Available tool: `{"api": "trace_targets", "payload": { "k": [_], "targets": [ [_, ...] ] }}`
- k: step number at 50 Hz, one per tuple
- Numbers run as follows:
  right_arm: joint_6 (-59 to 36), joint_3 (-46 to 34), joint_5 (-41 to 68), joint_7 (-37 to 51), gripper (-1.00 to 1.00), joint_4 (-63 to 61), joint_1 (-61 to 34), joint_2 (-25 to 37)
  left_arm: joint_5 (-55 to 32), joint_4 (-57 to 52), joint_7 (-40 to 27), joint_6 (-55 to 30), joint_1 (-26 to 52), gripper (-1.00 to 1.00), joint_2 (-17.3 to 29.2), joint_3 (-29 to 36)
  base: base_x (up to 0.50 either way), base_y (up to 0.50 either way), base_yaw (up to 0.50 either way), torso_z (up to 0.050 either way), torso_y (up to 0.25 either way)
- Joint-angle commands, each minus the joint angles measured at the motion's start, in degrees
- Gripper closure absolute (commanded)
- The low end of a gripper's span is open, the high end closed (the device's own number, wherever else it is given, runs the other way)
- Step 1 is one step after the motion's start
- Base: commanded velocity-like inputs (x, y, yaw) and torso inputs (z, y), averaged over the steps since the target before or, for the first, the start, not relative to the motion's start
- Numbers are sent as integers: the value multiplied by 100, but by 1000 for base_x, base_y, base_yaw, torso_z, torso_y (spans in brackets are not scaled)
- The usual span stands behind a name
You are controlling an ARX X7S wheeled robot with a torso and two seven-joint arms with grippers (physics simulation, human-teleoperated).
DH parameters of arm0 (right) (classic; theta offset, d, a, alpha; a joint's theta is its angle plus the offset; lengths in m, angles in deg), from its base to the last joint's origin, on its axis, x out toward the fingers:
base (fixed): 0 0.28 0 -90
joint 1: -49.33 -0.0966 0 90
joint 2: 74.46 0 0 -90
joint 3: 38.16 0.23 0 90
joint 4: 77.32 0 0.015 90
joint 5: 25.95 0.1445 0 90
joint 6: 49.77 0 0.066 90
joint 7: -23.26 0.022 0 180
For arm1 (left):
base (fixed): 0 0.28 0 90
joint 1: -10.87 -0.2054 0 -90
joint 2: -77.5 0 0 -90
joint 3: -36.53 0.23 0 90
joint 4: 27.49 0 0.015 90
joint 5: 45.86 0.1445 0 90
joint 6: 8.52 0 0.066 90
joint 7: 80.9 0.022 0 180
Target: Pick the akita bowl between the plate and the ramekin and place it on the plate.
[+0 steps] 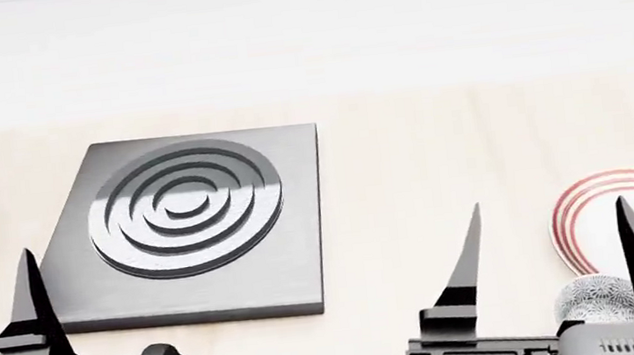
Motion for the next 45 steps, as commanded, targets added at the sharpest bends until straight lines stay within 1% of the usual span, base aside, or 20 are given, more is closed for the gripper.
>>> {"api": "trace_targets", "payload": {
  "k": [1,10,11,16,45],
  "targets": [
    [107,-72,-13,17,-100,-40,63,102,-68,-3,-48,24,-16,-100,35,10,500,0,0,0,0],
    [152,58,130,129,-100,113,36,50,-97,25,-75,43,-22,-100,68,42,500,0,0,0,0],
    [307,70,149,124,-100,145,92,23,-101,35,-80,35,-18,-100,71,45,0,0,0,0,0],
    [109,127,328,108,-100,122,24,38,-112,52,-92,56,-23,-100,91,63,0,-34,0,0,0],
    [188,-2,551,114,-100,59,83,269,-289,58,-252,64,-31,-100,248,158,0,-500,0,0,0]
  ]
}}
